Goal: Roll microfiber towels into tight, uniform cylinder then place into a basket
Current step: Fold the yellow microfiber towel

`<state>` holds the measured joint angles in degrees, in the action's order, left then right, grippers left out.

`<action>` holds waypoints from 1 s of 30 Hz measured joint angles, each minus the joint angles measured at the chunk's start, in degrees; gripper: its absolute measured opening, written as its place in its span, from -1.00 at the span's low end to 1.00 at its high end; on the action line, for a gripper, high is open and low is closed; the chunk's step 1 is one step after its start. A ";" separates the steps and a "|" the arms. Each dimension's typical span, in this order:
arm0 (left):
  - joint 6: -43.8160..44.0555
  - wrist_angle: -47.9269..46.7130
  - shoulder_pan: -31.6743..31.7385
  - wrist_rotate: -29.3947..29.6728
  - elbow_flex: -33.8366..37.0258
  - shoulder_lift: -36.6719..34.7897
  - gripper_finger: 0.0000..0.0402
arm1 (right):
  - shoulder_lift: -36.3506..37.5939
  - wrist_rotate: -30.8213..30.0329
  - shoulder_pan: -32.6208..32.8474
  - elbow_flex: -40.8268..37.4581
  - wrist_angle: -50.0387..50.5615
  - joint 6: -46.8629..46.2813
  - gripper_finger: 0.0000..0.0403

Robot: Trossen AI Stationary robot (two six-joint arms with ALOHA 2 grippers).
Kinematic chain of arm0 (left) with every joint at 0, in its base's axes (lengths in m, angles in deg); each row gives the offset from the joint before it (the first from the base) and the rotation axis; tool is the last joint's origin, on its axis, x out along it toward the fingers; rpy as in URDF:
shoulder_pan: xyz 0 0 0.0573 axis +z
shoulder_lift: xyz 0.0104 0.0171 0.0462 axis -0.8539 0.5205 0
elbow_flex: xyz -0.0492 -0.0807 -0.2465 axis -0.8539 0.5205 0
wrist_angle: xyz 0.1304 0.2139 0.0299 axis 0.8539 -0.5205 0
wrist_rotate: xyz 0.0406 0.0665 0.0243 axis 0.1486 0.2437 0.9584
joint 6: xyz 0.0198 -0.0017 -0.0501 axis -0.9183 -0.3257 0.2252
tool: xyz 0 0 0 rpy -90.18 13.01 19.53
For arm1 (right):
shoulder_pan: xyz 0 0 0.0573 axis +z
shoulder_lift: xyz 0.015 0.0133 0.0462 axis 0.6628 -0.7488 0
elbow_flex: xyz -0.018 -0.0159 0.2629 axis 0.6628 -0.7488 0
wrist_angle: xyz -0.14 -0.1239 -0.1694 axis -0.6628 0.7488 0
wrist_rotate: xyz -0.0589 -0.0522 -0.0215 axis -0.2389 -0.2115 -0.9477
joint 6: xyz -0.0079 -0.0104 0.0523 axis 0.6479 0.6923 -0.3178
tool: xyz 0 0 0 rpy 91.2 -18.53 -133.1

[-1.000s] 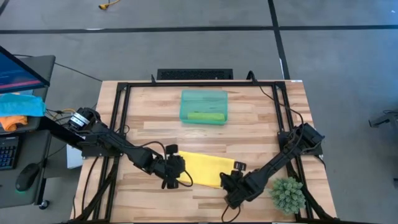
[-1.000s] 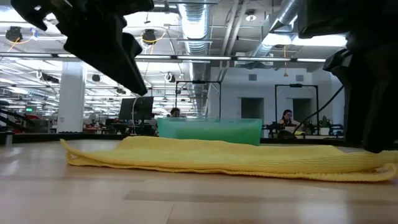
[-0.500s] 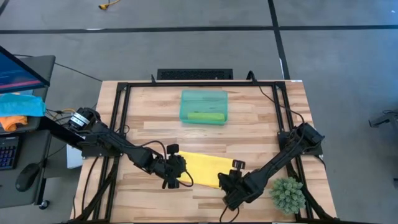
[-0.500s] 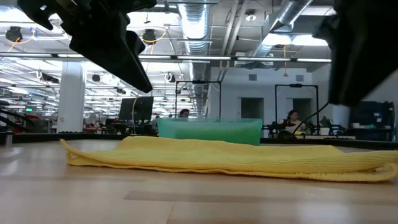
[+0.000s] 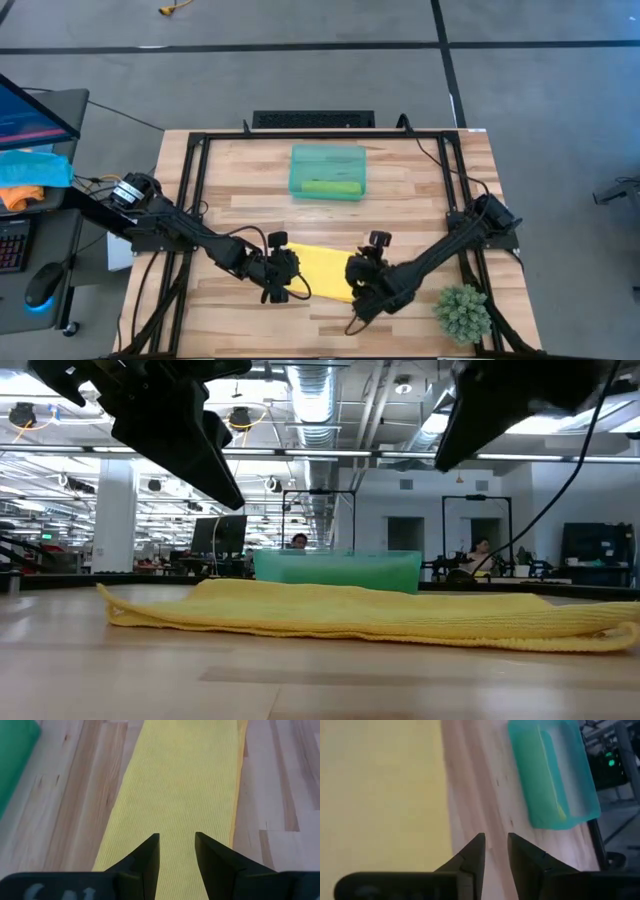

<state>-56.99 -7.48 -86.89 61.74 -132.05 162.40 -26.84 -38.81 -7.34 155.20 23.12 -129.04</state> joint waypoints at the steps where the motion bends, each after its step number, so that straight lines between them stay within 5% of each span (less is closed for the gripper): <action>1: 0.20 -0.06 0.00 0.00 0.00 0.00 -0.42 | 0.00 0.37 -0.98 -0.66 -0.32 0.00 -0.50; 13: 0.87 -1.26 -0.26 -1.70 -0.06 2.92 -0.42 | 0.05 7.64 -5.53 -10.80 -0.09 -4.80 -0.62; 30: -1.99 1.58 1.44 -5.41 0.00 9.88 -0.42 | 2.23 9.56 -3.17 -10.89 -5.08 -2.44 -0.74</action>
<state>-58.99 -5.90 -85.45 56.33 -132.05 172.28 -24.61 -29.25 -10.51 144.30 18.05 -131.48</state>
